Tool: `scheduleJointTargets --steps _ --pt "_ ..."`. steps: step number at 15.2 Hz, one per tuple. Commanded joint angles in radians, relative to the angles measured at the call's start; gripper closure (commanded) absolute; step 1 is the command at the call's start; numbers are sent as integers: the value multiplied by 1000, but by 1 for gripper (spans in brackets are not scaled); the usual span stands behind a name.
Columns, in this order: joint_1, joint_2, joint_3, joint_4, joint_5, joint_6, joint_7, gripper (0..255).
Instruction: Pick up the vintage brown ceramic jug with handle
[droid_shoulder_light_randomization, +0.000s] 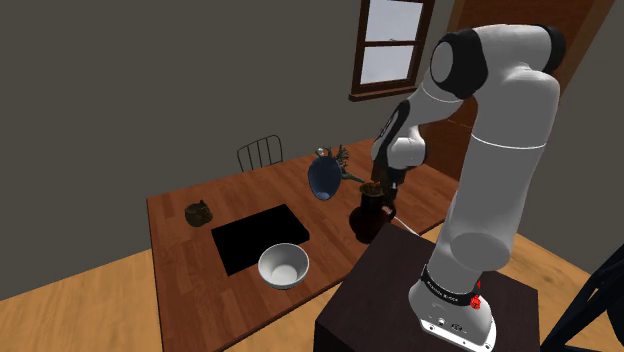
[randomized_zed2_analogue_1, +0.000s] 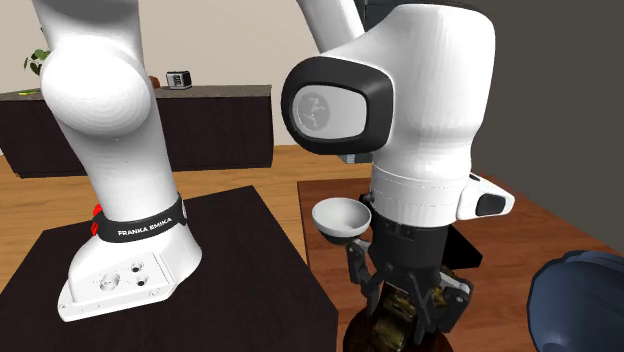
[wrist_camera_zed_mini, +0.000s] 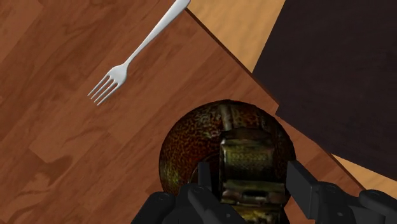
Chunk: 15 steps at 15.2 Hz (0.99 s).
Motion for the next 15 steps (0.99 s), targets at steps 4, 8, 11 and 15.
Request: scheduleJointTargets --steps 4,8,11,15 --pt "45 -130 -87 2 -250 -73 177 255" --pt "4 -231 -65 14 -398 -153 282 255" --pt "-28 -295 -35 25 -464 -213 329 255" --pt "-50 -335 -12 34 -496 -256 352 255"
